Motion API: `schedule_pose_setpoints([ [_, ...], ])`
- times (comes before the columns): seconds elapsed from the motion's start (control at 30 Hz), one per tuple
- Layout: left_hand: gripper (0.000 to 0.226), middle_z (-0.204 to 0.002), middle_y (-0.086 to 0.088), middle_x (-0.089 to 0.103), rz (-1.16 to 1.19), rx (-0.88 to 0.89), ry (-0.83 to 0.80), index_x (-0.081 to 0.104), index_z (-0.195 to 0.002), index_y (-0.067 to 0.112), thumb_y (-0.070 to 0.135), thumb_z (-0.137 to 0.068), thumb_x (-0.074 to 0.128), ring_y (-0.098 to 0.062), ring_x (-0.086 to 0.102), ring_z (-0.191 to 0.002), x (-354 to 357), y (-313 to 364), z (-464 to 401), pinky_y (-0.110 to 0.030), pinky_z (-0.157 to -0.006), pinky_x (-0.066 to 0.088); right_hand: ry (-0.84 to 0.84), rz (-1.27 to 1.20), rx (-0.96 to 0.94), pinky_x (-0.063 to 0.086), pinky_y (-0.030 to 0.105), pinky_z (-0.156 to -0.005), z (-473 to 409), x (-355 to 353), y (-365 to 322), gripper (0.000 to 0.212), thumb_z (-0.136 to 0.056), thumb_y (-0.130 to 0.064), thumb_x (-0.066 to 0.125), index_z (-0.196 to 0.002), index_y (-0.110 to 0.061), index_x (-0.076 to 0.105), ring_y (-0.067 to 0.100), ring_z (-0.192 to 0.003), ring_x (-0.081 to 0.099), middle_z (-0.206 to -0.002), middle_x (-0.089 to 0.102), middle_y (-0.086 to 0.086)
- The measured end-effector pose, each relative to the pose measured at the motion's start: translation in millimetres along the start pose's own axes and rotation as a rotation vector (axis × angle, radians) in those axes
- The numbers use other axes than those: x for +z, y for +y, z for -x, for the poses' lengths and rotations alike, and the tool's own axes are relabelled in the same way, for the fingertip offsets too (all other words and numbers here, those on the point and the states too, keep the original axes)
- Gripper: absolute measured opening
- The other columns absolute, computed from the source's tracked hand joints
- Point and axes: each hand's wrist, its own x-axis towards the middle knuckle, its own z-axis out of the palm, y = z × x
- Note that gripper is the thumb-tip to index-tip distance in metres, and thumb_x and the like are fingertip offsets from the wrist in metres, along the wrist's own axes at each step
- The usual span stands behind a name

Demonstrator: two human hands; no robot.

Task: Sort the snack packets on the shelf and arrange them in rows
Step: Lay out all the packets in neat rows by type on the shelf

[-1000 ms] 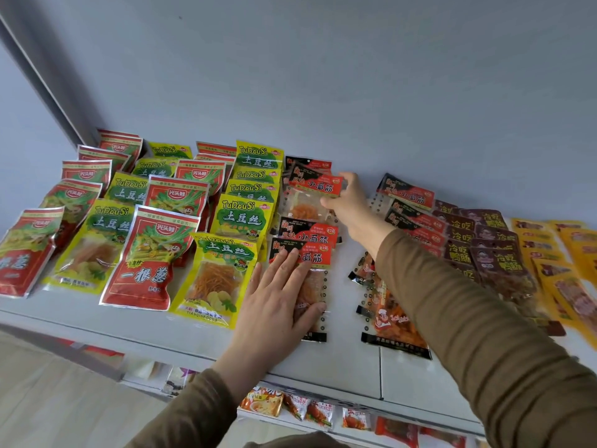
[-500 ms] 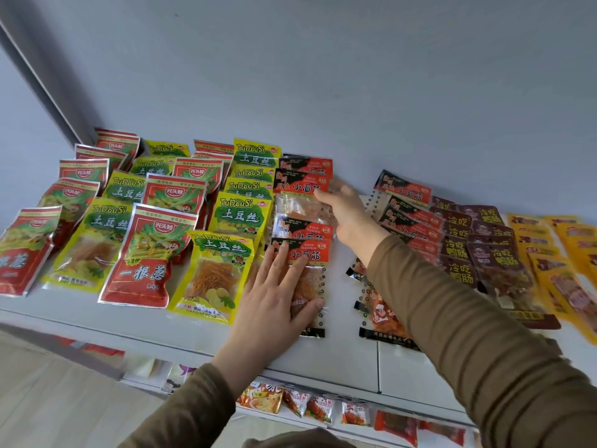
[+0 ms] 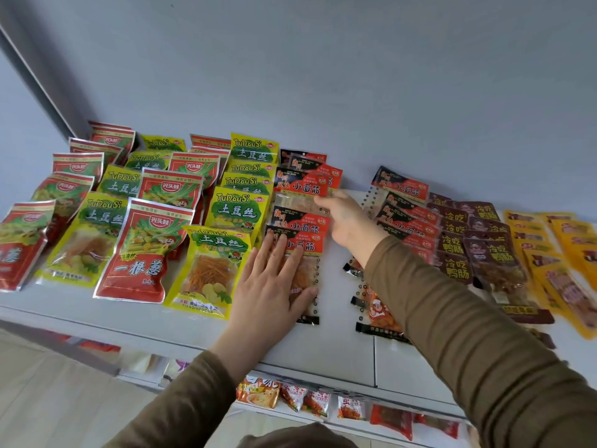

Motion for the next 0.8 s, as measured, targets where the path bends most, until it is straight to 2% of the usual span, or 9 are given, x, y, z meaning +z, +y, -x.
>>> schedule_pose_setpoints([
  [0.07, 0.079, -0.171, -0.004, 0.015, -0.023, 0.005, -0.002, 0.024, -0.162, 0.028, 0.075, -0.099, 0.02, -0.022, -0.001, -0.159, -1, -3, -7, -0.043, -0.129, 0.002, 0.001, -0.019, 0.003, 0.053, 0.048, -0.091, -1, 0, 2, 0.015, -0.098, -0.004, 0.059, -0.098, -0.019, 0.063, 0.026, -0.094, 0.067, -0.099, 0.071, 0.005],
  [0.2, 0.076, -0.171, -0.005, 0.013, -0.044, -0.002, -0.014, 0.02, -0.163, 0.026, 0.069, -0.101, 0.017, -0.023, 0.0, -0.159, -3, -7, -16, -0.042, -0.129, 0.003, -0.015, -0.045, -0.018, 0.055, 0.04, -0.079, 0, 1, 2, 0.013, -0.098, -0.004, 0.059, -0.101, -0.016, 0.063, 0.023, -0.088, 0.068, -0.096, 0.071, 0.005],
  [0.33, 0.064, -0.169, -0.003, 0.025, -0.063, -0.018, 0.043, 0.029, -0.161, 0.027, 0.059, -0.106, 0.021, -0.024, 0.014, -0.158, -4, 0, -11, -0.046, -0.128, 0.013, 0.02, -0.02, -0.006, 0.052, 0.047, -0.092, -1, 2, 0, 0.012, -0.097, -0.004, 0.06, -0.1, -0.015, 0.061, 0.029, -0.099, 0.065, -0.1, 0.069, 0.008],
  [0.4, 0.062, -0.166, -0.002, 0.031, -0.015, -0.036, 0.07, 0.035, -0.159, 0.028, 0.058, -0.106, 0.024, -0.023, 0.02, -0.157, -1, 3, -2, -0.046, -0.127, 0.017, 0.022, -0.005, 0.005, 0.052, 0.048, -0.094, -2, 2, 0, 0.011, -0.097, -0.005, 0.06, -0.099, -0.016, 0.06, 0.029, -0.098, 0.065, -0.098, 0.069, 0.007],
  [0.5, 0.065, -0.166, -0.002, 0.031, 0.021, -0.042, 0.068, 0.039, -0.157, 0.024, 0.059, -0.104, 0.025, -0.021, 0.017, -0.157, 4, 4, 12, -0.048, -0.127, 0.015, 0.015, 0.009, 0.024, 0.054, 0.047, -0.088, -2, 1, -1, 0.01, -0.097, -0.005, 0.058, -0.097, -0.015, 0.059, 0.026, -0.087, 0.067, -0.091, 0.068, 0.007],
  [0.63, 0.065, -0.168, 0.0, 0.026, 0.03, -0.033, 0.063, 0.036, -0.158, 0.025, 0.058, -0.102, 0.027, -0.018, 0.011, -0.158, 3, 4, 11, -0.048, -0.128, 0.012, 0.005, 0.032, 0.068, 0.056, 0.037, -0.07, 1, 5, -1, 0.007, -0.098, -0.008, 0.054, -0.099, -0.013, 0.058, 0.02, -0.072, 0.068, -0.082, 0.068, 0.005],
  [0.73, 0.064, -0.169, 0.002, 0.023, 0.036, -0.033, 0.063, 0.037, -0.158, 0.026, 0.057, -0.103, 0.028, -0.017, 0.009, -0.159, 2, 6, 9, -0.049, -0.127, 0.013, 0.011, 0.054, 0.081, 0.056, 0.041, -0.076, 2, 8, 0, 0.01, -0.097, -0.006, 0.052, -0.102, -0.012, 0.058, 0.023, -0.075, 0.069, -0.087, 0.069, 0.008],
  [0.8, 0.065, -0.17, 0.004, 0.018, 0.056, -0.041, 0.038, 0.034, -0.159, 0.027, 0.059, -0.103, 0.025, -0.016, 0.006, -0.159, 3, 6, 10, -0.049, -0.127, 0.014, 0.036, 0.04, 0.056, 0.057, 0.038, -0.07, 2, 8, 1, 0.009, -0.097, -0.005, 0.053, -0.099, -0.012, 0.057, 0.023, -0.073, 0.069, -0.087, 0.069, 0.008],
])
